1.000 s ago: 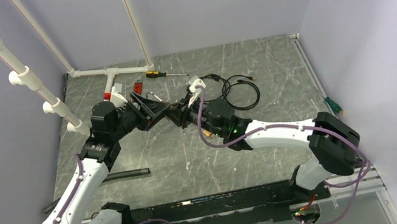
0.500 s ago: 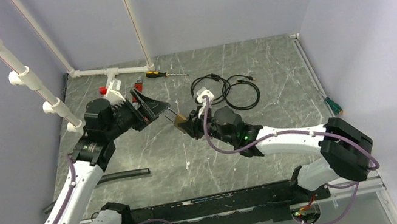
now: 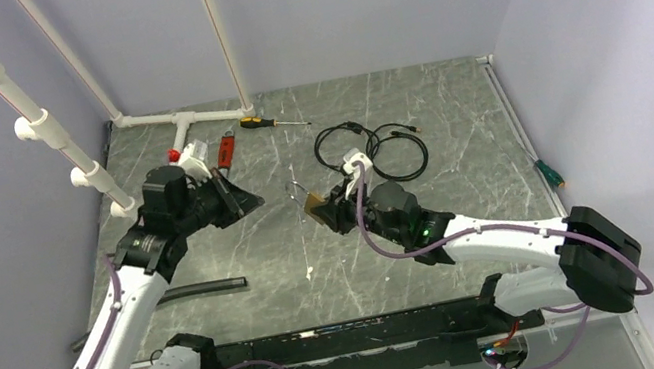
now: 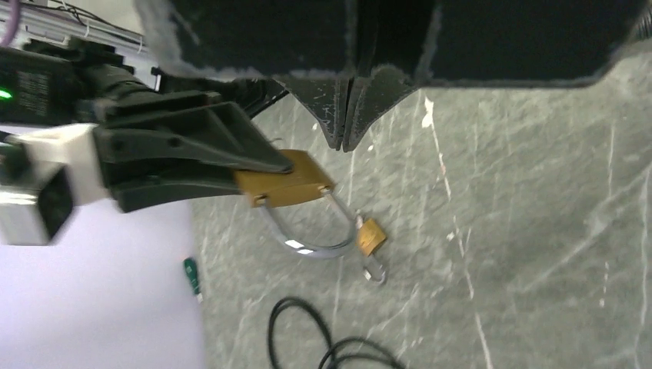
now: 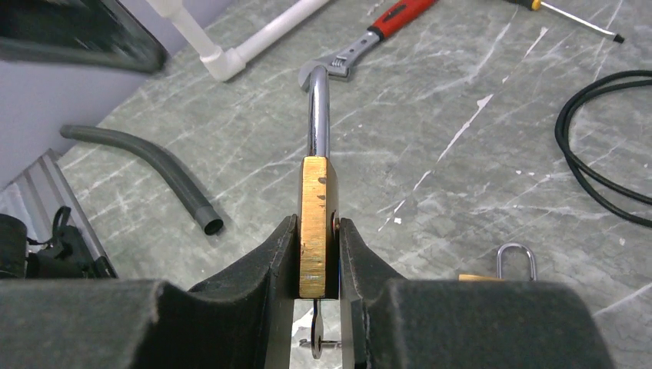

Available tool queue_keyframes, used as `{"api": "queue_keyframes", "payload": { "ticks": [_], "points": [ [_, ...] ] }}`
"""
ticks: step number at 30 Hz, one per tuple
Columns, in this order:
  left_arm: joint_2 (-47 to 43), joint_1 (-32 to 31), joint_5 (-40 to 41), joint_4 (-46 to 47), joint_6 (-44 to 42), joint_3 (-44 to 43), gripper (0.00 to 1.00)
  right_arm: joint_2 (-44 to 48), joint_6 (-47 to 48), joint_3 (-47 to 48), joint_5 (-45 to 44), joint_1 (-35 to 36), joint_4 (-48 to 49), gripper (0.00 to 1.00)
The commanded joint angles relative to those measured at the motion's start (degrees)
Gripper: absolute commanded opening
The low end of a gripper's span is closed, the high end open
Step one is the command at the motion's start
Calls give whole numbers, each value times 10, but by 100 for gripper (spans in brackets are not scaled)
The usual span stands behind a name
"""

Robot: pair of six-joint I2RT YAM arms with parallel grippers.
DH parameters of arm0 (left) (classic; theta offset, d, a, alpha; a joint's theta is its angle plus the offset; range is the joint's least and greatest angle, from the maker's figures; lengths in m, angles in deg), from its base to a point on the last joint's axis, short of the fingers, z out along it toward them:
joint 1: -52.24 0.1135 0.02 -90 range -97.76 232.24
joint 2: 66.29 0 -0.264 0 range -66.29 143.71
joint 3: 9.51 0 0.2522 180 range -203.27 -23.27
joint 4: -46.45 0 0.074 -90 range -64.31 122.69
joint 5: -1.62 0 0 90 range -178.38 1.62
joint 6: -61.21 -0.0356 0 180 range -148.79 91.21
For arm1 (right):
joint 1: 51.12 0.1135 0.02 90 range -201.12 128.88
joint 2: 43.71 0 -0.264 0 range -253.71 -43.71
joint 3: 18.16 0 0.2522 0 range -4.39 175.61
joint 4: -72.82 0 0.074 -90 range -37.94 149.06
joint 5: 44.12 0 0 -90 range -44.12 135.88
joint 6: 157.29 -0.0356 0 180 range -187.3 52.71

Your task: Unlock with the key

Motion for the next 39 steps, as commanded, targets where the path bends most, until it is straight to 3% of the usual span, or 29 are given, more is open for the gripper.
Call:
{"api": "queue_keyframes", "payload": {
  "ticks": [1, 11, 22, 33, 39],
  "points": [
    [49, 0, -34, -51, -40, -18, 0, 43, -8, 15, 0, -3, 90, 0],
    [88, 0, -99, 57, -5, 32, 0, 32, -41, 19, 40, -3, 110, 0],
    [131, 0, -109, 85, 2, 25, 0, -27, -89, 32, 103, -3, 159, 0],
    [166, 0, -109, 114, 8, 32, 0, -25, -114, 26, 127, -3, 196, 0],
    [150, 0, -114, 179, 27, 53, 0, -31, -151, 27, 151, -3, 235, 0]
  ]
}}
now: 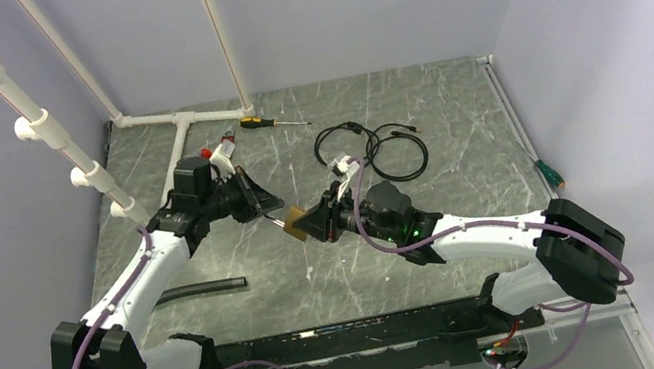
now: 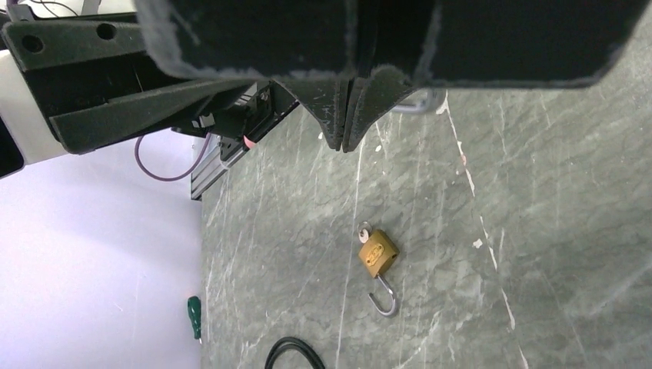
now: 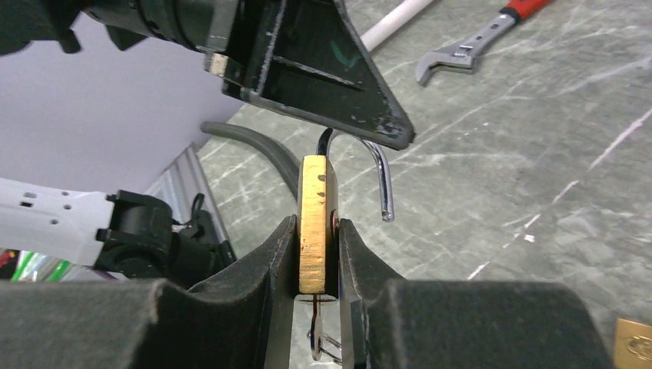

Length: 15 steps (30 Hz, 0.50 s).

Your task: Unlock with the key

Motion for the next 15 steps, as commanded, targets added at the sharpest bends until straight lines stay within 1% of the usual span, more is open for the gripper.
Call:
{"api": "queue_keyframes", "payload": {
  "ticks": [1, 7, 8, 9, 10, 11, 12, 14, 15],
  "points": [
    [-19, 0, -12, 63, 14, 7, 0, 15, -38, 27, 23, -1, 144, 0],
    [-14, -1, -9, 14, -6, -17, 0, 26, -8, 39, 2, -1, 106, 0],
    [-16, -1, -13, 5, -12, -22, 2, 28, -6, 40, -5, -1, 97, 0],
    [-21, -1, -13, -5, -21, -26, 8, 31, -6, 39, -13, -1, 88, 0],
    [-28, -1, -5, -24, -30, -32, 17, 33, -6, 38, -19, -1, 83, 0],
    [-35, -1, 12, -47, -39, -40, 32, 35, -6, 35, -23, -1, 79, 0],
    [-45, -1, 40, -76, -47, -56, 51, 37, -5, 32, -25, -1, 73, 0],
    [-64, -1, 93, -122, -67, -77, 81, 43, -3, 25, -28, -1, 57, 0],
    [-73, -1, 108, -140, -74, -86, 89, 45, -2, 23, -30, -1, 49, 0]
  ]
}}
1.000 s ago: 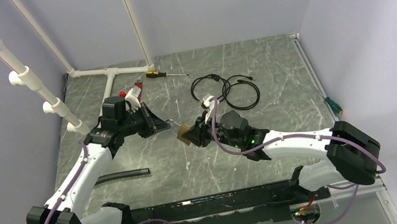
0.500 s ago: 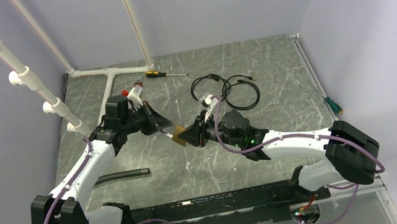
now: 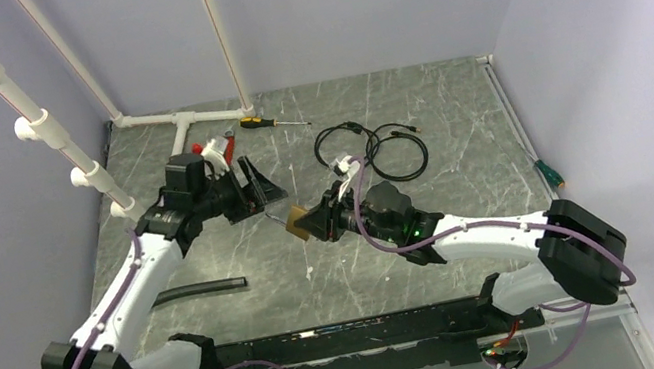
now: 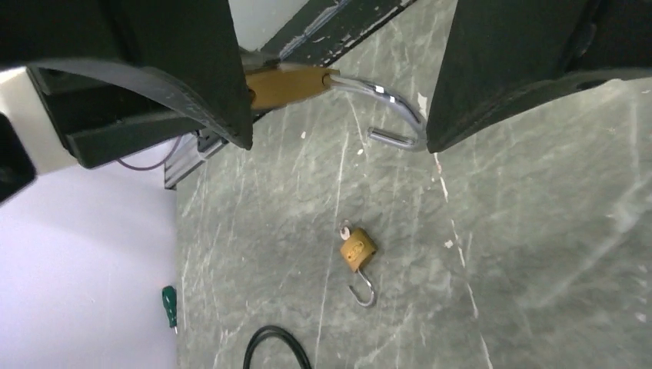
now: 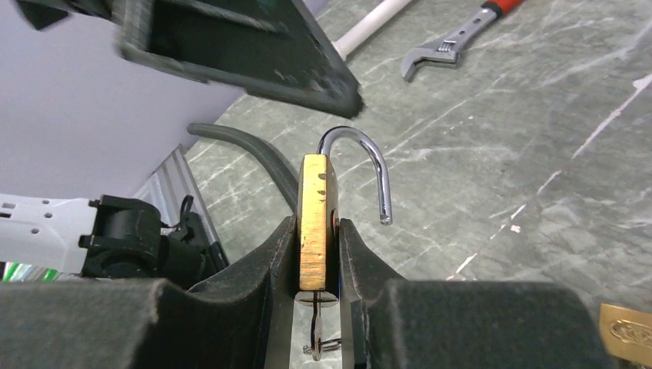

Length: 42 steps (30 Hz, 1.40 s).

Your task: Unlock with the key

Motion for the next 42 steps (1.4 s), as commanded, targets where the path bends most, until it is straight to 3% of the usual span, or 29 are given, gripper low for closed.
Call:
{"api": "queue_keyframes", "payload": {
  "ticks": [1, 4, 11, 15, 24, 42],
  "points": [
    [-58, -1, 80, -91, -52, -64, 95, 45, 6, 21, -21, -2, 42, 0],
    [-74, -1, 82, -130, -78, -96, 99, 54, -3, 12, -15, -1, 10, 0],
    [-101, 0, 211, -161, -186, -106, 99, 43, -31, 35, 71, -1, -85, 0],
    [-93, -1, 219, -197, -224, -119, 99, 3, -37, 54, 133, -1, -124, 0],
    [-152, 0, 226, -137, -251, -48, 99, -115, -85, 93, 282, -2, -112, 0],
    [-145, 0, 228, -141, -257, -51, 99, -230, -96, 137, 285, -73, -76, 0]
  ]
}}
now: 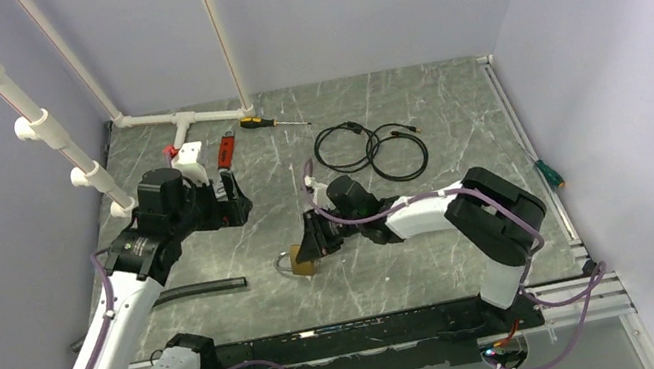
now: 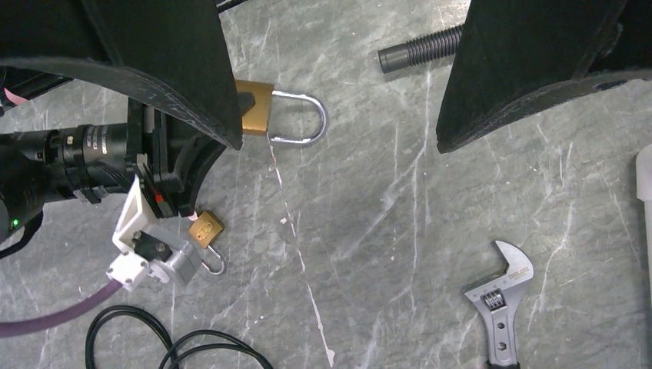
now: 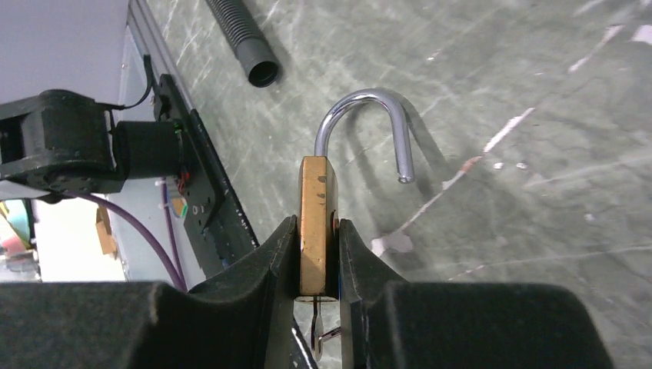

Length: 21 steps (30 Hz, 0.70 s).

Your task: Unlock with the key

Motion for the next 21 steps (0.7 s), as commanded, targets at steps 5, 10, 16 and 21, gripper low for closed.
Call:
{"api": "queue_keyframes", "payload": {
  "ticks": [5, 10, 16, 21],
  "points": [
    [10, 0, -5, 22, -11, -1, 97, 35, -10, 46, 50, -22, 55, 0],
    [52, 0, -37, 12, -8, -9, 87, 91, -15, 41, 85, -22, 63, 0],
    [128, 1, -170, -6, -6, -27, 77, 151, -2, 57, 65, -21, 48, 0],
    [138, 0, -232, 9, -6, -19, 75, 176, 13, 87, 61, -21, 29, 0]
  ]
}}
